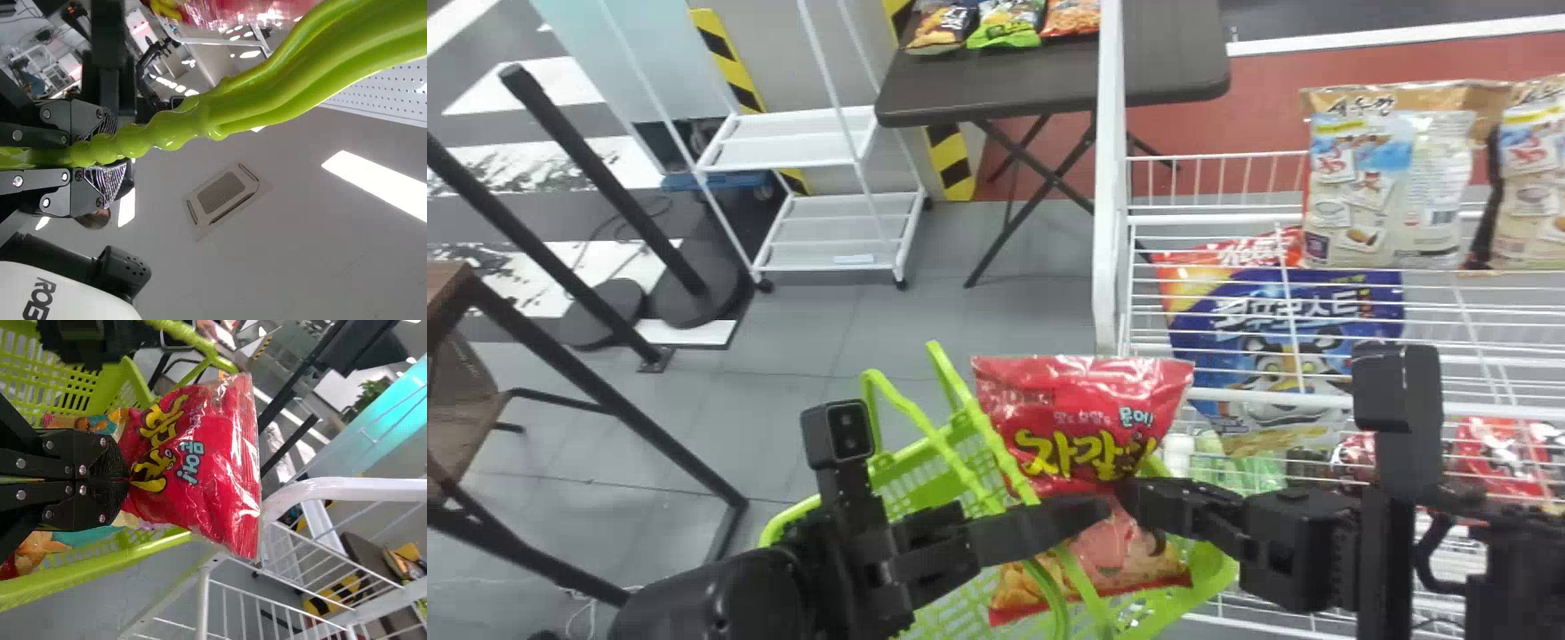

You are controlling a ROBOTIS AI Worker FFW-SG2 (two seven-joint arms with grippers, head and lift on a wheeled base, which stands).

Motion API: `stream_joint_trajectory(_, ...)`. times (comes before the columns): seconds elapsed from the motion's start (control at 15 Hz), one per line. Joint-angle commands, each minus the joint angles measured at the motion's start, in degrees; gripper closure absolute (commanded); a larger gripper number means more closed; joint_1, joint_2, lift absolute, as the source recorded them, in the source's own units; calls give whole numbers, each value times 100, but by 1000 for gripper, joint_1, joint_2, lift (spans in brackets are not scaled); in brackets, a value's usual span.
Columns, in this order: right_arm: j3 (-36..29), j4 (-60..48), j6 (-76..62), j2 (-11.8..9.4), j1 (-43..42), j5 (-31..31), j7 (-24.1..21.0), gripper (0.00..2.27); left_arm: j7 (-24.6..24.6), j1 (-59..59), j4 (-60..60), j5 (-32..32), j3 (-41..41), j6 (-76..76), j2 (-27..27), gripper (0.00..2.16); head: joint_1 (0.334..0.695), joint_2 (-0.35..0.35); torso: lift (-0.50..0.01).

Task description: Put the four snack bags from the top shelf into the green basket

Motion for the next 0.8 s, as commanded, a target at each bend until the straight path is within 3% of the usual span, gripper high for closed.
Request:
stream_joint_trajectory(0.0,63,178,99,5,-97,83,61,-2,-57,0,1,1,-14,0,-8,2148,695,263,0)
stream_joint_trajectory(0.2,-131,134,99,5,-115,-154,175,43,-57,-9,-8,-7,-66,0,-8,2145,695,272,0)
stream_joint_trajectory(0.4,-1010,-165,134,5,-229,-673,175,60,-57,0,-16,1,-66,0,1,2145,695,245,0)
stream_joint_trajectory(0.53,-1677,-147,-165,5,-616,-550,17,70,-57,9,-25,10,-58,0,18,2148,695,194,0)
stream_joint_trajectory(0.67,-1950,319,-640,5,-1037,189,-53,70,-57,9,-34,37,-49,0,45,2148,695,108,0)
stream_joint_trajectory(0.73,-2003,653,-1184,5,-1213,488,-79,70,-57,9,-25,37,-58,0,45,2148,695,4,0)
